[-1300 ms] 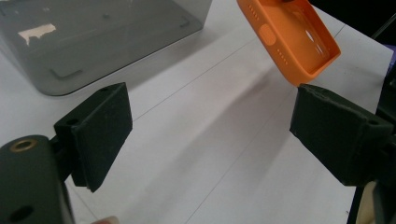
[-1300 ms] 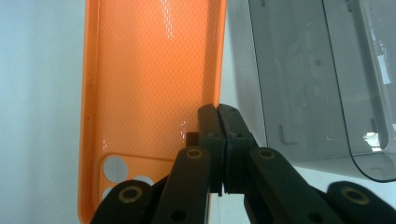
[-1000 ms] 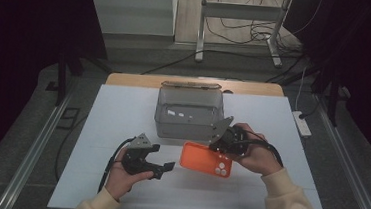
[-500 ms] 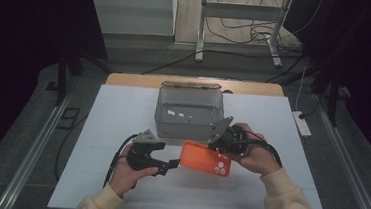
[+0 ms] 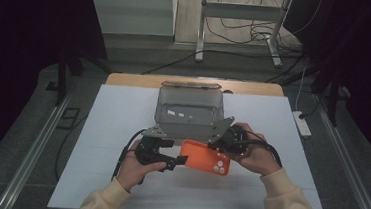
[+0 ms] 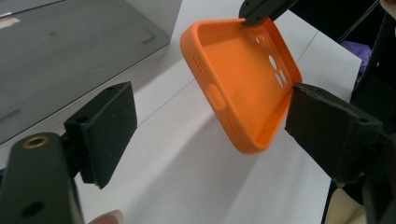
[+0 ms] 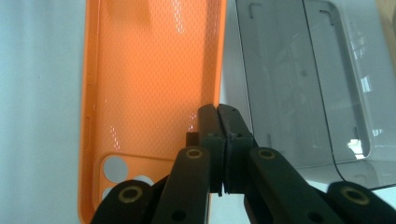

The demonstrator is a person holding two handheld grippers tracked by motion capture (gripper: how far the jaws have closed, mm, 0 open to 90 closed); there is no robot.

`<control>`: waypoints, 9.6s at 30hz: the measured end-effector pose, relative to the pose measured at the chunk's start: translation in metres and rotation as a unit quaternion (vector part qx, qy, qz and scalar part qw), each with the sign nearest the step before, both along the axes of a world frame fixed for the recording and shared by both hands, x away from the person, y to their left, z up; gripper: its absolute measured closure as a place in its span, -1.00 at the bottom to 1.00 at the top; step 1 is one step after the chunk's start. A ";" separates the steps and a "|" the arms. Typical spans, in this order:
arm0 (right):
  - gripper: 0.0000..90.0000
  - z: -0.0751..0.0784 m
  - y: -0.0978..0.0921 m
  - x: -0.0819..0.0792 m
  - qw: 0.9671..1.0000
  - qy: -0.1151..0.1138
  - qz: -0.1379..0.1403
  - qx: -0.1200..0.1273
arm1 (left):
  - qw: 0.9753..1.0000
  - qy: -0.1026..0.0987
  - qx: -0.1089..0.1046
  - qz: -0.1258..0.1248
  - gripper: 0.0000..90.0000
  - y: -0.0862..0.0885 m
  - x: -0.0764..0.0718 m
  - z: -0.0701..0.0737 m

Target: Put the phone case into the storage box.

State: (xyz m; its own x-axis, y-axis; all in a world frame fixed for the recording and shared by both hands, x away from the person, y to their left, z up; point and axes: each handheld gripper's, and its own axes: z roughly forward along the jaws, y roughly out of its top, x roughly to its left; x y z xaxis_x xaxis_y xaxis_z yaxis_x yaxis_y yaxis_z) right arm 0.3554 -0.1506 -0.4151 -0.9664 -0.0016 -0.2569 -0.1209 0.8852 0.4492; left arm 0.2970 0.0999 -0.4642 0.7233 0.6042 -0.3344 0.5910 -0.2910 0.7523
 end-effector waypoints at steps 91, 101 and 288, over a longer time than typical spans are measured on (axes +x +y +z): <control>-0.31 -0.022 -0.027 0.013 0.937 0.232 -0.089 0.247 | 0.997 -0.016 -0.065 -0.049 0.78 0.019 0.006 0.011; -0.06 -0.026 -0.021 0.013 0.932 0.253 -0.082 0.246 | 0.996 -0.018 -0.065 -0.056 0.78 0.015 0.004 0.011; 0.78 0.054 -0.036 0.043 0.901 0.086 -0.326 0.275 | 0.988 -0.092 0.072 0.100 -0.69 0.090 -0.049 -0.046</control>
